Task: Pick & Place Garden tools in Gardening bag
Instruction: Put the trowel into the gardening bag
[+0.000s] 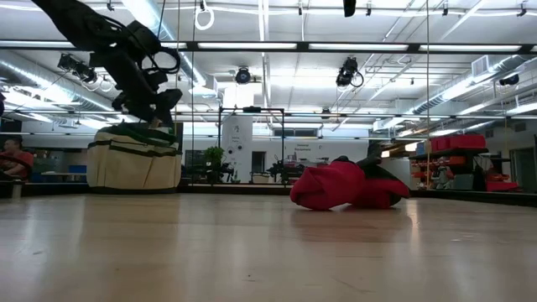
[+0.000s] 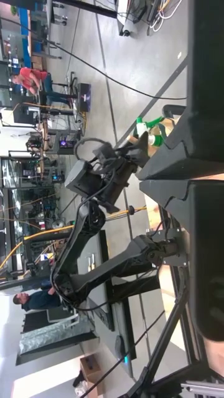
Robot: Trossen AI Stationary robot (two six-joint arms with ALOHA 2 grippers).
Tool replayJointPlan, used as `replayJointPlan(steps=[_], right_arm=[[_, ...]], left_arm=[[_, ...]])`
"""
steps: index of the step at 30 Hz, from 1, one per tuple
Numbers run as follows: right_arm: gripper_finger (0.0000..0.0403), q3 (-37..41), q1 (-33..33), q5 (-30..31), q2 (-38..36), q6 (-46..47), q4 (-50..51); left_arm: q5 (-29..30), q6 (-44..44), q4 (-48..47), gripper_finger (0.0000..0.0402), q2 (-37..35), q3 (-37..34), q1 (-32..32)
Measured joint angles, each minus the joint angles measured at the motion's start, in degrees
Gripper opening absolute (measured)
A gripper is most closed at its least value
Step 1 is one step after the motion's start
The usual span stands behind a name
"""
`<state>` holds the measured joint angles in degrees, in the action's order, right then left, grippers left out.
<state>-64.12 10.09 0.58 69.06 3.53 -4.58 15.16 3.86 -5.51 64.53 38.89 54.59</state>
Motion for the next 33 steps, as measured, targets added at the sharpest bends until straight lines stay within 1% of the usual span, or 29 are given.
replayJointPlan(steps=[7, 10, 12, 20, 25, 28, 33], right_arm=[[0.0000, 0.0, 0.0, 0.0, 0.0, 0.1, 0.0], [0.0000, 0.0, 0.0, 0.0, 0.0, 0.2, 0.0], [0.0000, 0.0, 0.0, 0.3, 0.0, 0.1, 0.0], [0.0000, 0.0, 0.0, 0.6, 0.0, 0.0, 0.0], [0.0000, 0.0, 0.0, 0.6, 0.0, 0.0, 0.1], [0.0000, 0.0, 0.0, 0.6, 0.0, 0.0, 0.1], [0.0000, 0.0, 0.0, 0.6, 0.0, 0.0, 0.1]], left_arm=[[0.5, 0.7, 1.5, 0.0206, 1.5, 0.0, 0.0], [0.8, 0.9, 1.6, 0.0198, 1.5, 0.0, -0.1], [1.5, 0.9, 1.6, 0.0186, 1.5, 0.0, 0.0], [1.5, 0.0, 1.6, 0.0116, 1.5, 0.0, 0.0], [1.5, -0.3, 1.5, 0.0081, 1.5, 0.0, 0.0], [1.4, -0.3, 1.5, 0.0069, 1.5, 0.0, -0.1], [1.4, -0.5, 1.5, 0.0075, 1.5, 0.0, -0.1]])
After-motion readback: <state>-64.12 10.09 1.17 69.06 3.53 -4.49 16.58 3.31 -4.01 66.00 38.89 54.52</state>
